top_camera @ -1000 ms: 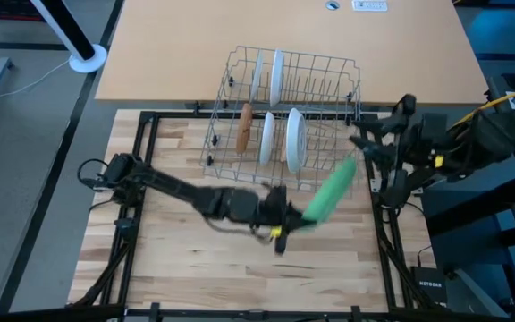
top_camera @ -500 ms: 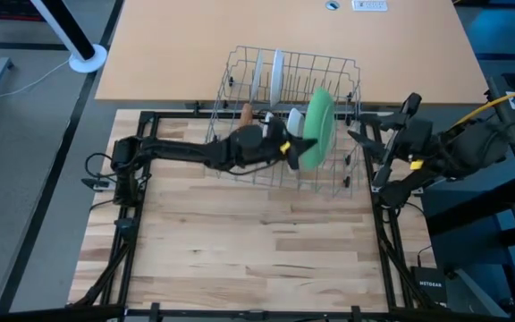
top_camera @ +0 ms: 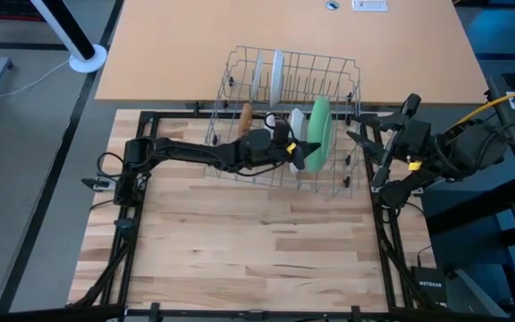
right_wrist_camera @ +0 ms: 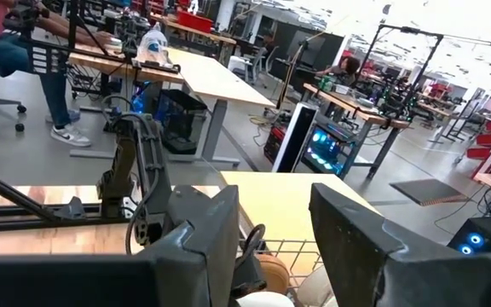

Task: Sort dishes
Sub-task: Put the green plate into the gray dishwasher rack

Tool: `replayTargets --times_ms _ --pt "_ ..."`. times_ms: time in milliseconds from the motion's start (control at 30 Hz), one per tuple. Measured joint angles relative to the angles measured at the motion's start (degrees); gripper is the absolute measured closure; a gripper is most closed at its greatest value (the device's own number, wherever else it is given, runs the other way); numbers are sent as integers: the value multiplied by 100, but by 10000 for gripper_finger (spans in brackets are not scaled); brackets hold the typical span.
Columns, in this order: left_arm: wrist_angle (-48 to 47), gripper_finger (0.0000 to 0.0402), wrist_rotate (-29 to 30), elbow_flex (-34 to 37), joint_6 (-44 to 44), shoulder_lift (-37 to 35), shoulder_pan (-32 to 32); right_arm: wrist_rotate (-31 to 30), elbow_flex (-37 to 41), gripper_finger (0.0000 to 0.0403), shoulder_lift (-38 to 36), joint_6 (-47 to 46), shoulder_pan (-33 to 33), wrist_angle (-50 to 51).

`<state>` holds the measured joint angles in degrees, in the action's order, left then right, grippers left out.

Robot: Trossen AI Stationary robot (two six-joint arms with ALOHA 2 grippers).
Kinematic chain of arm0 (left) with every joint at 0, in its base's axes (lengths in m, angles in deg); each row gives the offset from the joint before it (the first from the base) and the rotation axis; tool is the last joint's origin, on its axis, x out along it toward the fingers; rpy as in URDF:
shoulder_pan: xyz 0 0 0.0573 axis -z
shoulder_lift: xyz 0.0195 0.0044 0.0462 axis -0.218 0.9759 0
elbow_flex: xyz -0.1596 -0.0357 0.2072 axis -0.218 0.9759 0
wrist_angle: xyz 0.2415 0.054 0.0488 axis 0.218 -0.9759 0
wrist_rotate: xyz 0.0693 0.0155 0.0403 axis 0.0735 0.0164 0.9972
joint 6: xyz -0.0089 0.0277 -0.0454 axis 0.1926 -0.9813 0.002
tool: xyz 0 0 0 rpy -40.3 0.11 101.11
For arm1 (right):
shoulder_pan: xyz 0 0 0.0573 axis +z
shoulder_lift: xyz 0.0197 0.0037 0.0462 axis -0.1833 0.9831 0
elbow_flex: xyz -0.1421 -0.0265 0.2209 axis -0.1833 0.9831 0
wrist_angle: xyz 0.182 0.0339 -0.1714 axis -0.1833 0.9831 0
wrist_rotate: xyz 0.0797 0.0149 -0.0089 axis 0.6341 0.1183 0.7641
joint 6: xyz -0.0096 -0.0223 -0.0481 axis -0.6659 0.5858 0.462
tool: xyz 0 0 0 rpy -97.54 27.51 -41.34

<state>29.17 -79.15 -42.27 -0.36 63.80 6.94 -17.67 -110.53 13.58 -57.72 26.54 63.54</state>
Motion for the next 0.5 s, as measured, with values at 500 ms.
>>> replayTargets --times_ms 500 --pt "-456 351 125 4 -373 42 -4 2 0 251 0 -3 0 107"
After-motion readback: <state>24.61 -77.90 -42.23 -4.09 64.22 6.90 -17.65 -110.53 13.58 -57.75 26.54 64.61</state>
